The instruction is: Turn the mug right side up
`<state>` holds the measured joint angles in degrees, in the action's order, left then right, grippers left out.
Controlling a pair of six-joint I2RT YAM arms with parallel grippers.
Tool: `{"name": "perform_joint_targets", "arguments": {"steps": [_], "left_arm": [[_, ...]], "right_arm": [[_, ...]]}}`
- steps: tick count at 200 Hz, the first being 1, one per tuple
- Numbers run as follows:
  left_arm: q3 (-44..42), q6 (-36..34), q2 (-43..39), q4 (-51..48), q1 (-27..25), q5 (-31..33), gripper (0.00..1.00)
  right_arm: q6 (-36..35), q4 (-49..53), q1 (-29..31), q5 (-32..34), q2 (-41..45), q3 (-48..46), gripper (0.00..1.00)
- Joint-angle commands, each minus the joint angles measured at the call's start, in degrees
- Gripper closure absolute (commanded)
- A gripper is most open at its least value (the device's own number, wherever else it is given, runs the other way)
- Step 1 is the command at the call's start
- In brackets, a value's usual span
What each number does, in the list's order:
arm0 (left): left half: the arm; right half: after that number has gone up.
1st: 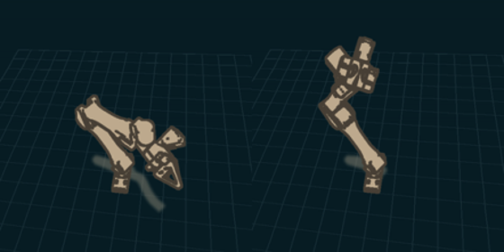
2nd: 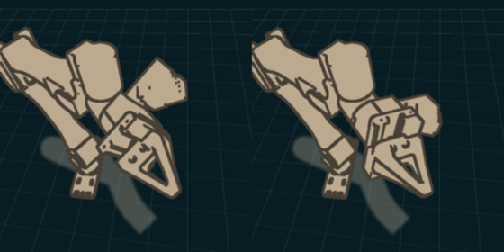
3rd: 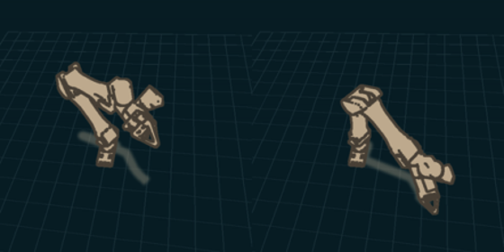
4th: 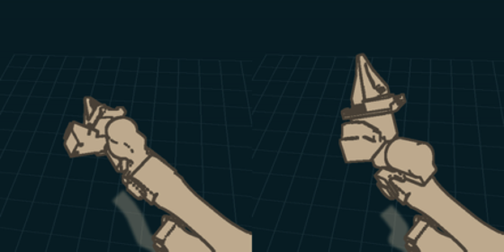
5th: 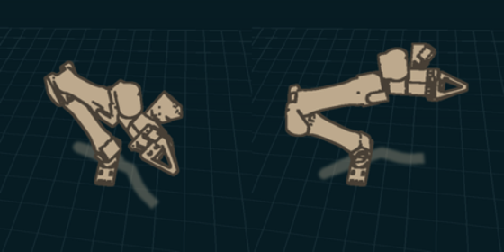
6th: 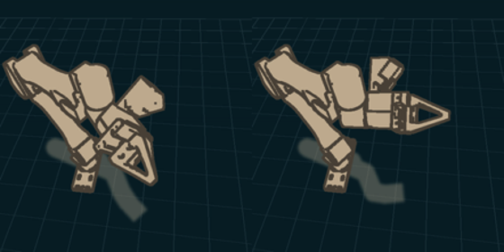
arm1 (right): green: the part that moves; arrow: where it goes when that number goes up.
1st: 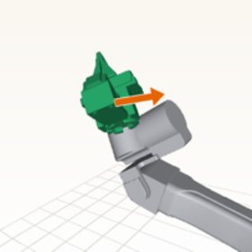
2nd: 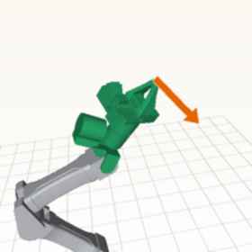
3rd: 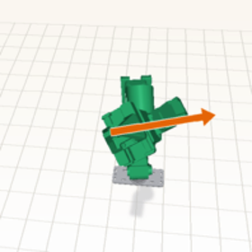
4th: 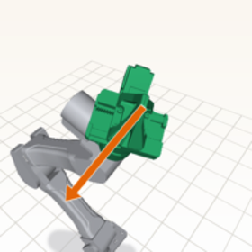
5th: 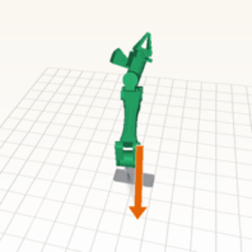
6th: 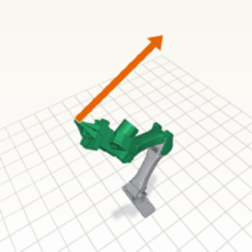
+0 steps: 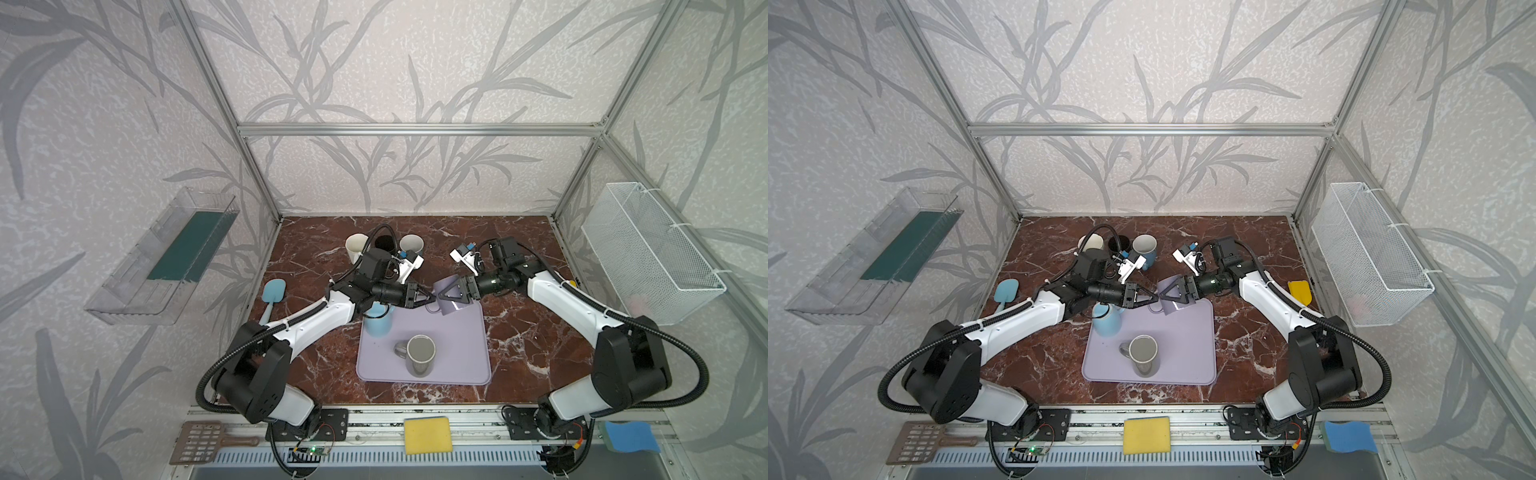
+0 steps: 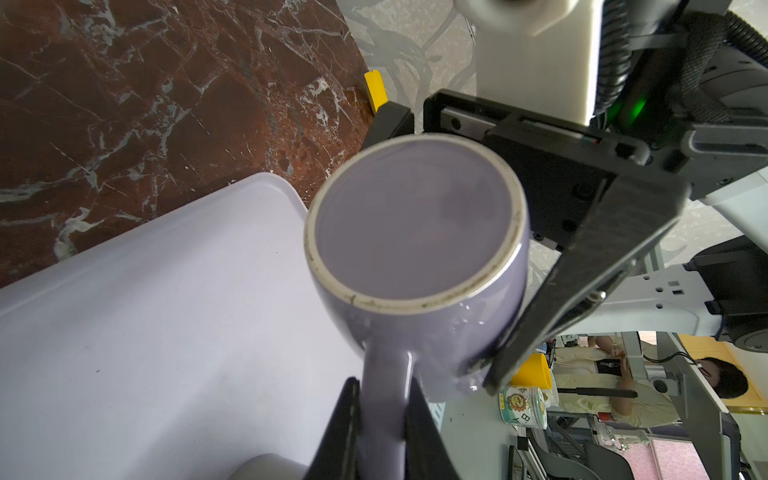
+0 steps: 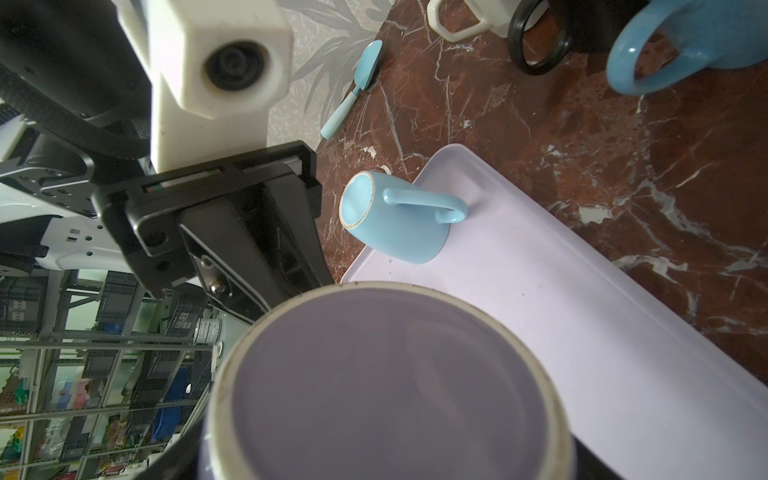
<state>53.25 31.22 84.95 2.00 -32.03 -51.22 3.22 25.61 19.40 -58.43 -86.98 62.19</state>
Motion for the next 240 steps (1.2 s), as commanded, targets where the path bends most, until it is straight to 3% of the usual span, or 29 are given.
{"name": "perform_joint_targets", "arguments": {"steps": [1,45,99,166,175,209,240], "left_arm": [[-1.1,3.9,0.3,-2.6,-0.3,4.5,1.0],[-3.3,6.0,-1.5,0.4,-0.3,6.4,1.0],[-4.5,8.2,-2.0,3.0,-0.3,7.8,1.0],[-5.5,9.1,-4.1,0.9,-0.4,13.6,1.0],[-6.0,9.5,-4.6,1.6,-0.4,13.7,1.0],[-5.8,10.5,-3.4,2.8,-0.4,11.3,1.0],[-5.8,11.3,-2.7,4.3,-0.3,9.9,0.97]], "right_arm": [[-1.3,-5.3,1.9,-5.4,0.9,4.3,0.49],[1.8,-5.5,1.8,-2.9,0.9,5.3,0.35],[4.8,-6.2,1.9,-0.5,0.5,5.4,0.27],[8.8,-9.1,1.8,-0.1,-1.1,5.7,0.24],[9.3,-10.1,1.8,-0.9,-1.4,5.5,0.25],[8.9,-12.7,1.8,-5.5,-2.7,5.2,0.48],[8.4,-14.2,1.8,-8.0,-2.9,4.3,0.58]]}}
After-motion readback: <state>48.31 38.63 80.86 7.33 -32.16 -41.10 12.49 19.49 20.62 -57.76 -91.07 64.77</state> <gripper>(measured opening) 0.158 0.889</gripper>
